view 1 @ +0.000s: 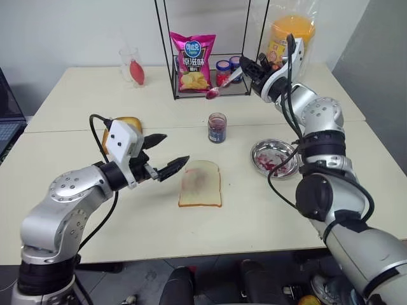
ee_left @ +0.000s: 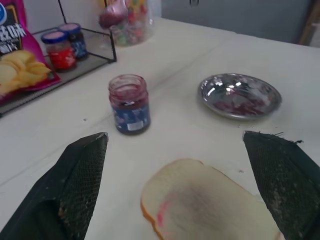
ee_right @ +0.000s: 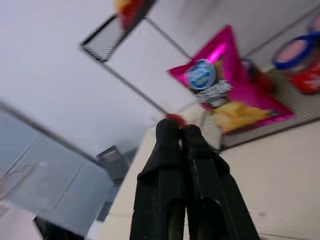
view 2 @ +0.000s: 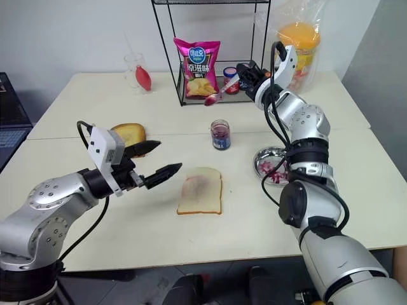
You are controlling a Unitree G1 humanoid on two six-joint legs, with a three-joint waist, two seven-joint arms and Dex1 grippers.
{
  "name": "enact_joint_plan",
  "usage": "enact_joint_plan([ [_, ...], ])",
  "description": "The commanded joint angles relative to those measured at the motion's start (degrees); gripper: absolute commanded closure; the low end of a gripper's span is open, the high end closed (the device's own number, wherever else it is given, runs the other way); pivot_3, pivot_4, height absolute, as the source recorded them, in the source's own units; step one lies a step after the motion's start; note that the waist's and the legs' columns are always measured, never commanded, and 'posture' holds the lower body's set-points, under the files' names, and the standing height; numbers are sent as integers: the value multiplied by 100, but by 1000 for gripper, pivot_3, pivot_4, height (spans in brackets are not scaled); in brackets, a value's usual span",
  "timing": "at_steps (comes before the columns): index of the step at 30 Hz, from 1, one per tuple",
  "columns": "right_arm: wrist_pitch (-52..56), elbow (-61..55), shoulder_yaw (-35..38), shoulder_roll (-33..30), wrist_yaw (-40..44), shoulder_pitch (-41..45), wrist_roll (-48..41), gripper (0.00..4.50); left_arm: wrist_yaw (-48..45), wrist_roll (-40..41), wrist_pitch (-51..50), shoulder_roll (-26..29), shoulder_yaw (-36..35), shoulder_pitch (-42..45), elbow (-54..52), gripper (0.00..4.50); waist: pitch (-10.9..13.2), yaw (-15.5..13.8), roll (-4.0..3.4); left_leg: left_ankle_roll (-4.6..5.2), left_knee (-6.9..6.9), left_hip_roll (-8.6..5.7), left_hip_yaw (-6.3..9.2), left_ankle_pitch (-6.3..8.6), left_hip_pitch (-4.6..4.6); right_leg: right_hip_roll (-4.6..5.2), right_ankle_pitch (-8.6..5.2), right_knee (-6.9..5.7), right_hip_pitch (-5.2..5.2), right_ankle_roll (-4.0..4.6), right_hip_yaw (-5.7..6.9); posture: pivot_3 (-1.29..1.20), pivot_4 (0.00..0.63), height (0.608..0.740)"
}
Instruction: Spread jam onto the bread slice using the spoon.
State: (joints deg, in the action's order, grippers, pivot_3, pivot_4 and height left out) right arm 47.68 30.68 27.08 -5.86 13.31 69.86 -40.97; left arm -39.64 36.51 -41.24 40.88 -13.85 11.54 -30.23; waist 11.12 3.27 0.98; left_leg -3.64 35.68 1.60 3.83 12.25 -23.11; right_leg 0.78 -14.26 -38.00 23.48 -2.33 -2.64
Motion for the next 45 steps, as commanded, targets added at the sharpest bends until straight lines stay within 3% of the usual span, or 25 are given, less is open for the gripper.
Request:
enact_joint_plan([
  [1, 945, -1626, -362, 195, -258, -561, -532, 4486, -347, 241, -31, 386, -379, -404, -399, 0, 0, 2, 0, 0, -1, 1, 1, 0, 0, -1, -3, 0, 0, 2, 0, 0, 150, 740],
  [5, 1704, -3122, -794, 682, -688, -1679, -962, 4486, -943, -85, 308, 874, -898, -1699, -538, 0, 0, 14, 0, 0, -18, 7, -2, 0, 7, -5, -15, -2, 7, 17, -3, 0, 150, 740],
  [10, 1506, -3728, -1812, 816, -468, -2648, -535, 4486, -1314, -659, 939, 987, -1101, -2845, -333, 0, -1, 14, 2, 0, -44, 9, -4, 0, 11, -5, -32, -4, 18, 10, -3, 0, 150, 740],
  [16, 421, -3659, -3350, 408, 224, -3312, 649, 4486, -1009, -541, 875, 703, -735, -2681, -642, 0, -7, -9, 11, -1, -50, 9, -4, -1, 14, -4, -51, 0, 17, 45, -1, 0, 150, 740],
  [23, -188, -3774, -3996, -13, 666, -3515, 1375, 4486, -878, -536, 766, 693, -489, -2473, -713, 0, -9, 0, 15, -1, -53, 10, -7, -1, 17, -5, -33, 0, 19, 14, -2, 0, 150, 740],
  [45, -1599, -4625, -4267, -723, 1058, -3580, 2471, 4486, -894, -647, 828, 697, -166, -2217, -556, 0, -12, -43, 20, -3, -51, 8, -7, -2, 17, -3, -30, 2, 16, 8, -3, 0, 150, 740],
])
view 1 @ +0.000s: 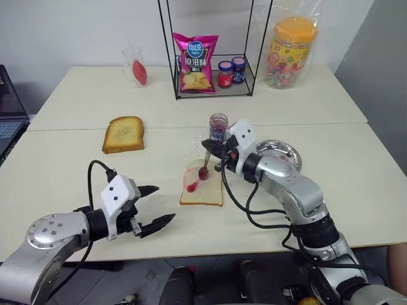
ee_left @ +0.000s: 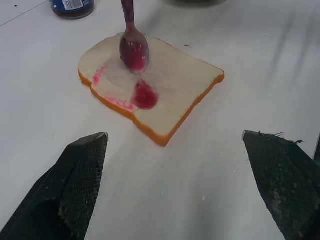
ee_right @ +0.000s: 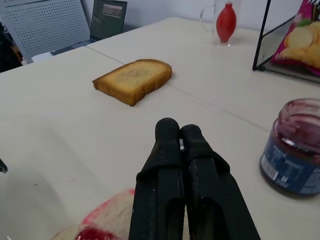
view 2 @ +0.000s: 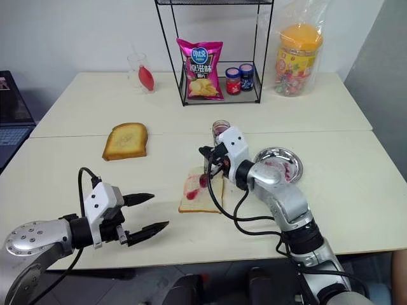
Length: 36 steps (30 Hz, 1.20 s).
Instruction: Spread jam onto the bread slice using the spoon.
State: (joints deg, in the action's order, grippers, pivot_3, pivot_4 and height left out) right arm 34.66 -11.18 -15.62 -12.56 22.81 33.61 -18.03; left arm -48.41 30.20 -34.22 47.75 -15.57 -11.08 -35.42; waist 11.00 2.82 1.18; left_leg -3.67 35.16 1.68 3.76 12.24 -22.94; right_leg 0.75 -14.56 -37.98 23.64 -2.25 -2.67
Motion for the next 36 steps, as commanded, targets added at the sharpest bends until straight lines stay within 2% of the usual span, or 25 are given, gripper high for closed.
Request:
enact_joint_plan([
  [1, -298, -494, 15, -48, 130, 34, 179, 4486, -12, -23, 127, 7, 19, 56, -33, 0, 0, 8, 0, 0, 0, 0, 0, 0, 0, 0, 0, 0, 0, 0, 0, 0, 150, 740],
  [5, -265, -731, 114, -136, 282, 49, 139, 4486, -40, -4, 132, -3, 35, 38, -39, 0, 0, 21, 0, 0, -1, 1, 0, 0, 1, -1, -1, -1, 1, 1, 0, 0, 150, 740],
  [11, 1520, -856, 1002, 543, 18, -38, -1399, 4486, -225, -124, 395, 70, -63, -238, 8, 0, 0, 26, 0, 0, -1, 2, 1, 0, 1, -1, -1, -3, 0, 1, 0, 0, 150, 740],
  [14, 1817, -791, 1102, 768, -117, -19, -1589, 4486, -316, -197, 531, 113, -126, -370, 26, 0, 0, 33, -1, 0, -1, 3, 1, 0, 1, -1, -1, -4, 2, 3, 0, 0, 150, 740],
  [20, 2044, 103, 1587, 1553, -570, 16, -1915, 4486, -297, -72, 435, 56, -380, -457, 167, 0, -2, 43, 3, 0, -1, 3, 1, 0, 3, -2, -2, -5, 2, 4, 0, 0, 150, 740],
  [23, 1995, 596, 1682, 1740, -618, 120, -1916, 4486, -255, -47, 391, 21, -426, -448, 294, 0, -2, 42, 3, 0, -1, 2, -2, 0, 1, -2, -1, -3, 1, 3, -1, 0, 150, 740],
  [30, 1958, 1108, 1852, 1793, -629, 139, -1877, 4486, -256, -58, 372, 68, -380, -391, 303, 0, -2, 42, 2, 0, -2, 2, -1, 0, -1, -2, -1, -3, 3, 3, 1, 0, 150, 740],
  [33, 1816, 1299, 1919, 1667, -641, 97, -1727, 4486, -260, -83, 369, 90, -318, -326, 297, 0, -2, 42, 3, 0, -2, 2, -1, 0, 0, -2, -1, -3, 3, 3, 1, 0, 150, 740],
  [36, 1767, 1474, 2218, 1285, -619, 218, -1709, 4486, -307, -86, 382, 117, -246, -255, 266, 0, -2, 33, 3, 0, -2, 2, -1, 0, 1, -2, -1, -3, 2, 3, 1, 0, 150, 740],
])
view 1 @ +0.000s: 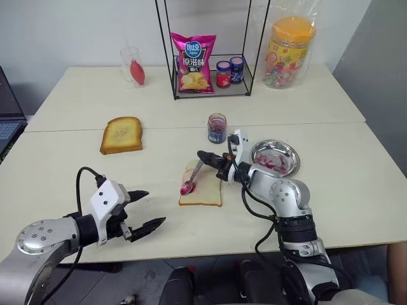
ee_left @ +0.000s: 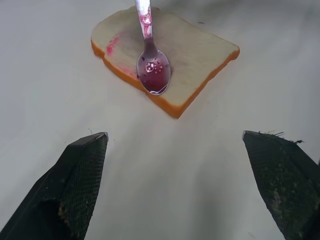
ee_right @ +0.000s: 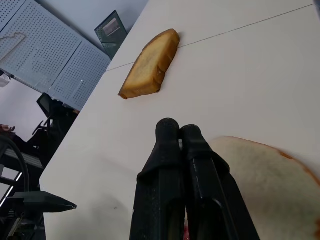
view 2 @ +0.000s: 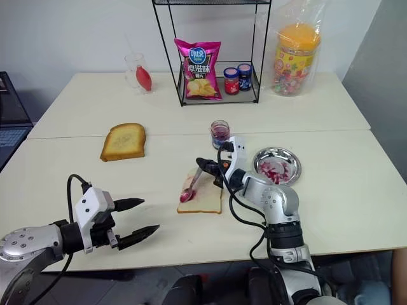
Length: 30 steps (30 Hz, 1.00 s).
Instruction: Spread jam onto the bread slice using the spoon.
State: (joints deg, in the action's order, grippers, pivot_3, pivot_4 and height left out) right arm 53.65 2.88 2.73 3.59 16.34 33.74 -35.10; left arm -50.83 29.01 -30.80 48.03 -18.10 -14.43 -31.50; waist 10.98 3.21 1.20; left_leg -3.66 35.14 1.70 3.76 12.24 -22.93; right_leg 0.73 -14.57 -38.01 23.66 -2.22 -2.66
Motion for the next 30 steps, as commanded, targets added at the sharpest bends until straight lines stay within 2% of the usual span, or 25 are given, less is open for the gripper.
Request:
enact_joint_plan([
  [1, -106, 114, 454, -445, 45, 247, -22, 4486, -81, 25, 51, 97, 27, 101, -120, 0, 0, -15, 0, 0, 0, -1, 0, 0, 0, 0, 0, 1, -1, -1, -1, 0, 150, 740],
  [10, 31, 324, 1004, -783, -86, 637, -252, 4486, -110, -48, 94, 74, 137, 217, -37, 0, 0, 3, 0, 0, 0, 2, -1, 0, 3, -3, 1, -2, -3, -1, -1, 0, 150, 740],
  [18, 1117, -493, 1430, -233, -704, 789, -1409, 4486, -159, -83, 146, 68, 132, 218, 11, 0, 0, 7, 0, 1, -4, 4, 0, 0, 1, -4, 0, 0, -1, 0, 0, 0, 150, 740],
  [24, 835, -293, 830, 275, -773, 361, -1045, 4486, -195, -182, 260, 56, 259, 247, 58, 0, -1, 16, 0, 1, -6, 6, 0, 0, 0, -6, -1, 0, 3, 2, -1, 0, 150, 740],
  [30, 658, -122, 486, 27, -577, 77, -687, 4486, -206, -192, 263, 45, 256, 225, 57, 0, -1, -9, 1, 0, -6, 5, -1, 0, -2, -5, -1, 4, 2, 1, -1, 0, 150, 740],
])
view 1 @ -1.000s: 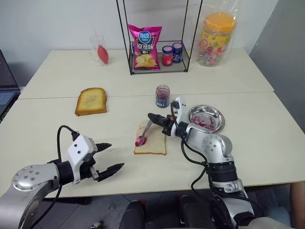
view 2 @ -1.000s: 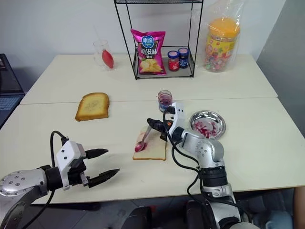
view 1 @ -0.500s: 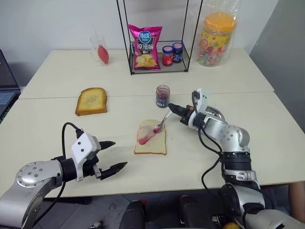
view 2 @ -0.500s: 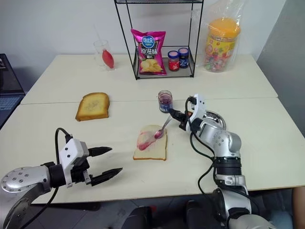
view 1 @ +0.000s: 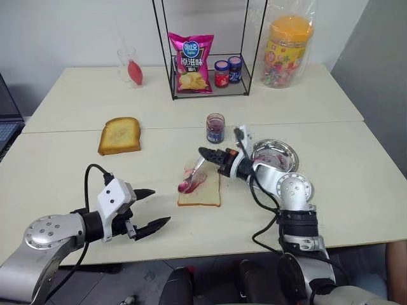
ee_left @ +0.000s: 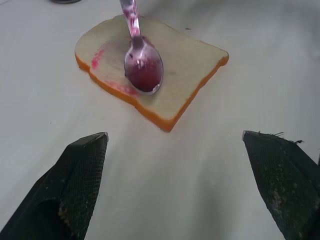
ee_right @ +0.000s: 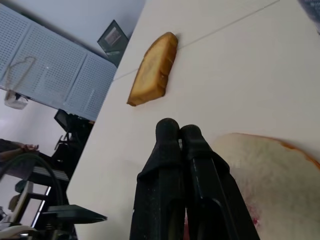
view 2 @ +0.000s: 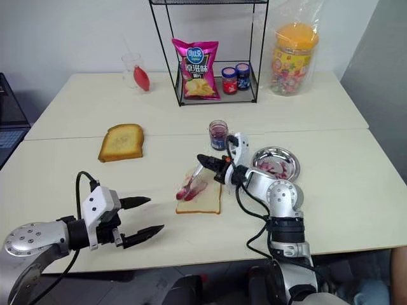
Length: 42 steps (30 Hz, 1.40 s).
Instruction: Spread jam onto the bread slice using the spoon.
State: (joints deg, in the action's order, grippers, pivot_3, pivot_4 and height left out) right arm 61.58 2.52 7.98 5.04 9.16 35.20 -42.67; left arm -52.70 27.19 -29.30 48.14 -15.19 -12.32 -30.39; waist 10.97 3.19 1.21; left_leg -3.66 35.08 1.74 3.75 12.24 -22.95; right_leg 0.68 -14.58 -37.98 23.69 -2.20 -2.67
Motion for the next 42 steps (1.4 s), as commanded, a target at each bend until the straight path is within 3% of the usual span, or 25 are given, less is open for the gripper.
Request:
enact_joint_plan([
  [1, -129, -108, -59, -180, 162, -96, 96, 4486, -23, -25, 123, 40, -31, 17, -50, 0, 0, -8, 0, 0, 0, 0, 0, 0, 0, 0, 0, 0, 0, 0, 0, 0, 150, 740],
  [16, 91, 14, 802, -1161, 151, 195, -107, 4486, -50, -77, 103, 53, 113, 237, -21, 0, -1, 2, 1, 0, 1, -1, -1, 0, 3, 0, 1, -2, -3, -1, -1, 0, 150, 740],
  [23, 539, -378, 1248, -415, -556, 478, -863, 4486, 12, -87, 78, 25, 147, 314, -41, 0, 0, 9, 0, 0, 1, 1, 0, 0, 2, -2, 1, -2, -2, -1, -1, 0, 150, 740],
  [29, -41, 282, 935, -5, -562, 507, -398, 4486, 102, -11, -111, 35, 232, 524, -158, 0, 0, 26, -1, 0, 0, 7, 1, 0, 1, -9, 1, -5, 2, -1, -2, 0, 150, 740],
  [33, -135, 402, 781, -18, -476, 419, -278, 4486, 128, 19, -181, 50, 244, 566, -198, 0, 1, 12, -1, 0, 0, 7, -1, 0, 0, -9, 1, -2, 1, -1, -2, 0, 150, 740],
  [42, 740, -505, 1006, -625, -586, -111, -785, 4486, 160, 44, -282, 12, 288, 652, -224, 0, 0, 8, -1, 0, -1, 6, 0, 0, 0, -8, 0, -3, 1, 0, -2, 0, 150, 740],
])
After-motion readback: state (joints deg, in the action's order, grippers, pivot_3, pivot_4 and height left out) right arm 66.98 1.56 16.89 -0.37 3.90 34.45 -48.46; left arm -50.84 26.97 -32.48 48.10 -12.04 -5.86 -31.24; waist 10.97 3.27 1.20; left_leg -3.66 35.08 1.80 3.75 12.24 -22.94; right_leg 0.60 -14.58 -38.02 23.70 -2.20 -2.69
